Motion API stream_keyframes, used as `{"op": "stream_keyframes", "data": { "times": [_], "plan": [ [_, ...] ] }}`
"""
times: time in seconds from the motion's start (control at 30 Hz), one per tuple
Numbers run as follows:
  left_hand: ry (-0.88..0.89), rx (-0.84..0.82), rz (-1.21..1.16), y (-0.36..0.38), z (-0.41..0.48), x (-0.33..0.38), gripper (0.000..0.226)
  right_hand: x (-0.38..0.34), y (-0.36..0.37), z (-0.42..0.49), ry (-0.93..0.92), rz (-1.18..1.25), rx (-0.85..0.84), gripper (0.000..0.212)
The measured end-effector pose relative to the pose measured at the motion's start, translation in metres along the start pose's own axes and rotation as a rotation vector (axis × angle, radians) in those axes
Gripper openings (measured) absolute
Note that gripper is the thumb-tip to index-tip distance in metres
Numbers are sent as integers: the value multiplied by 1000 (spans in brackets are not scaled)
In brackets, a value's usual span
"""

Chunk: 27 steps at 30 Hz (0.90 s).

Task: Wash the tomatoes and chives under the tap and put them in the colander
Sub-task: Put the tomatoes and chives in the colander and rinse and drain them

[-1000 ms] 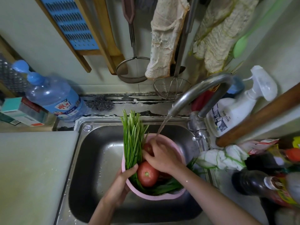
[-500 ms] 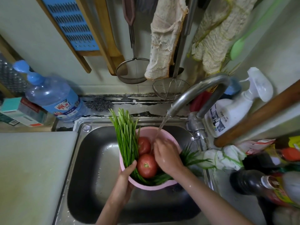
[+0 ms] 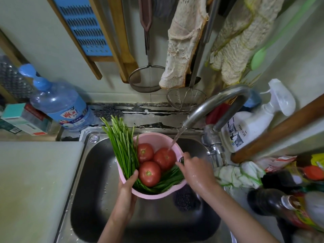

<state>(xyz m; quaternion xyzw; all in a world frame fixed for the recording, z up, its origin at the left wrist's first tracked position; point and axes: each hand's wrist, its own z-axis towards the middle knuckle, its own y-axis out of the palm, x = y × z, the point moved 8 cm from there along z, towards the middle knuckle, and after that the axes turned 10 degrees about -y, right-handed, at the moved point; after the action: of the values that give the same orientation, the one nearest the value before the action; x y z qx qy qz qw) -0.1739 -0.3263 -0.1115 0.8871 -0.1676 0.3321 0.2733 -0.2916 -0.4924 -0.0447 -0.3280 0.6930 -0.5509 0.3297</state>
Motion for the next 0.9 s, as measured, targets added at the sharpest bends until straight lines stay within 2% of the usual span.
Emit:
{"op": "stream_keyframes", "data": {
  "times": [0.03, 0.1, 0.17, 0.23, 0.37, 0.43, 0.47, 0.53, 0.6, 0.63, 0.67, 0.77, 0.83, 0.9],
  "plan": [
    [9, 11, -3, 0, -1, 0, 55, -1, -10, 2, 4, -12, 21, 44],
    [34, 24, -4, 4, -1, 0, 55, -10, -33, 6, -60, 13, 170, 40],
    [46, 30, -35, 10, -1, -1, 55, -20, -38, 8, -170, 183, 287, 30],
    [42, 27, -75, 15, 0, -3, 55, -28, -19, 12, -180, 360, 184, 27],
    [93, 15, -16, 25, 1, 1, 60, -32, 13, 11, -52, 83, 83, 29],
    [98, 25, 8, 26, 3, 4, 59, -34, 19, 14, -75, 35, 13, 35],
    [96, 26, 8, 26, 5, 4, 58, -30, 17, 16, -79, 84, -2, 31],
    [84, 28, -19, 23, 8, 3, 60, -8, 4, 21, 3, 404, 70, 19],
    [50, 30, -73, 21, 12, 2, 63, 12, -11, 23, 106, 745, 156, 18],
    [32, 23, -98, 21, 13, 0, 63, 12, -19, 24, 73, 804, 166, 19],
    [12, 13, -114, 21, 15, -1, 63, 5, -25, 25, -25, 761, 150, 21],
    [-32, -12, -139, 21, 17, -3, 57, -29, -19, 20, -318, 372, 50, 31],
    [-28, -23, -133, 20, 17, -3, 57, -35, -9, 16, -349, 249, 68, 31],
    [-31, -22, -148, 18, 13, -4, 55, -30, -13, 15, -293, 296, 175, 27]
  ]
}}
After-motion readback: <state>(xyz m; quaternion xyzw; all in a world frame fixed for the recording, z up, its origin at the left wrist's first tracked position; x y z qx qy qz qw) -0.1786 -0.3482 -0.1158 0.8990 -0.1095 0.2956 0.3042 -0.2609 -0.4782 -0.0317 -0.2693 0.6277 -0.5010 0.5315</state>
